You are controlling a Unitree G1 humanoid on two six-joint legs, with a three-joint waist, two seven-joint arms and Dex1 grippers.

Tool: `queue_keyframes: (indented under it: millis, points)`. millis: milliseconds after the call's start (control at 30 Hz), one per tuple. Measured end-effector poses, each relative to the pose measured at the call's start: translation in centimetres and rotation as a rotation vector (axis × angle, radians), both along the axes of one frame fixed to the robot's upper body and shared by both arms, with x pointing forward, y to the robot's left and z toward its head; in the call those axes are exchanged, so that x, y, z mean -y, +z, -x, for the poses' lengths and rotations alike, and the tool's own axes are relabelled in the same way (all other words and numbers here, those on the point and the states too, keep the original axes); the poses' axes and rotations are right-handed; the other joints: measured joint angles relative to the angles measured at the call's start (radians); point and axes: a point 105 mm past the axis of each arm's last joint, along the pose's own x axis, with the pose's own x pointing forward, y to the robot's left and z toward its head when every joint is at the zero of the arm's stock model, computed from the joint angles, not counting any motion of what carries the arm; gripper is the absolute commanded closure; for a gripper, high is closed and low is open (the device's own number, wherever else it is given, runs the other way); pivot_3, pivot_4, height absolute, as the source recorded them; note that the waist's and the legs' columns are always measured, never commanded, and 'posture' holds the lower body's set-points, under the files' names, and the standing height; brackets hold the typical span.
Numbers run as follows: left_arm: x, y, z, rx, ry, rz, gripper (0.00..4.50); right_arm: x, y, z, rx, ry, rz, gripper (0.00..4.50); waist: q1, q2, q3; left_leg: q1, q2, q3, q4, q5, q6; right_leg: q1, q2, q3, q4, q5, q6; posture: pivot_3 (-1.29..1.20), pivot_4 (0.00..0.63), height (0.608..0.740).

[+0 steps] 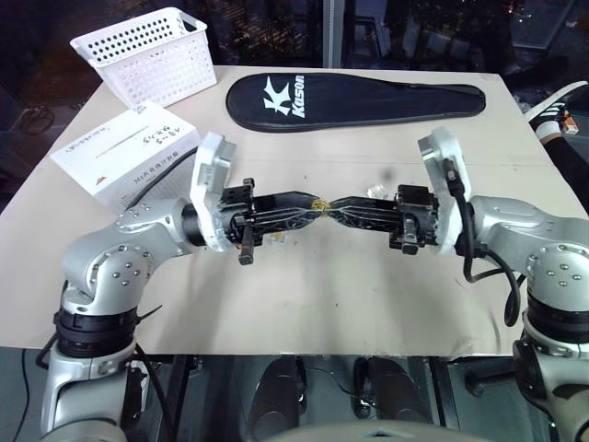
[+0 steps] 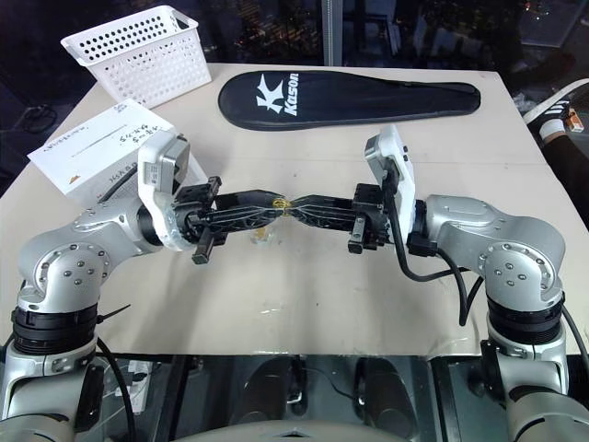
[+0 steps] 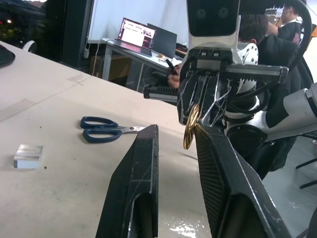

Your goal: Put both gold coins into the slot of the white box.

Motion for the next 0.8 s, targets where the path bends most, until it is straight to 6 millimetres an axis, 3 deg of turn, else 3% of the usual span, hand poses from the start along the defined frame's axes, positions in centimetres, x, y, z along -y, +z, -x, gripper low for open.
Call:
queue_keyframes:
  millis: [133, 167, 233, 567, 667, 800]
  points:
    - [0.06, -0.17, 0.00, -0.001, -0.003, -0.009, 3.37, -0.10, -0.02, 0.00, -0.001, -0.001, 0.002, 4.50, 0.000, 0.000, 0.000, 0.000, 0.000, 0.000, 0.000, 0.000, 0.000, 0.000, 0.000, 0.000, 0.000, 0.000, 0.000, 0.00, 0.150, 0.740]
    - [0.05, -0.17, 0.00, -0.001, -0.003, -0.009, 3.90, -0.11, -0.03, -0.02, -0.002, -0.003, 0.002, 4.50, 0.000, 0.000, 0.000, 0.000, 0.000, 0.000, 0.000, 0.000, 0.000, 0.000, 0.000, 0.000, 0.000, 0.000, 0.000, 0.00, 0.150, 0.740]
    - [0.10, -0.17, 0.12, -0.001, -0.015, -0.006, 4.37, -0.10, -0.05, -0.10, -0.004, -0.009, 0.002, 4.50, 0.000, 0.000, 0.000, 0.000, 0.000, 0.000, 0.000, 0.000, 0.000, 0.000, 0.000, 0.000, 0.000, 0.000, 0.000, 0.00, 0.150, 0.740]
    - [0.10, -0.12, 0.21, -0.012, -0.028, 0.009, 4.37, 0.00, -0.02, -0.14, -0.013, -0.012, -0.001, 4.50, 0.000, 0.000, 0.000, 0.000, 0.000, 0.000, 0.000, 0.000, 0.000, 0.000, 0.000, 0.000, 0.000, 0.000, 0.000, 0.00, 0.150, 0.740]
    - [-0.02, 0.11, 0.23, -0.009, -0.027, 0.022, 4.50, -0.12, 0.15, -0.15, -0.005, -0.012, -0.016, 3.70, 0.000, 0.000, 0.000, 0.000, 0.000, 0.000, 0.000, 0.000, 0.000, 0.000, 0.000, 0.000, 0.000, 0.000, 0.000, 0.00, 0.150, 0.740]
    - [-0.49, 0.63, -0.13, -0.004, 0.005, 0.046, 4.50, -0.51, 0.29, 0.08, -0.006, 0.008, -0.039, 1.85, 0.000, 0.000, 0.000, 0.000, 0.000, 0.000, 0.000, 0.000, 0.000, 0.000, 0.000, 0.000, 0.000, 0.000, 0.000, 0.00, 0.150, 0.740]
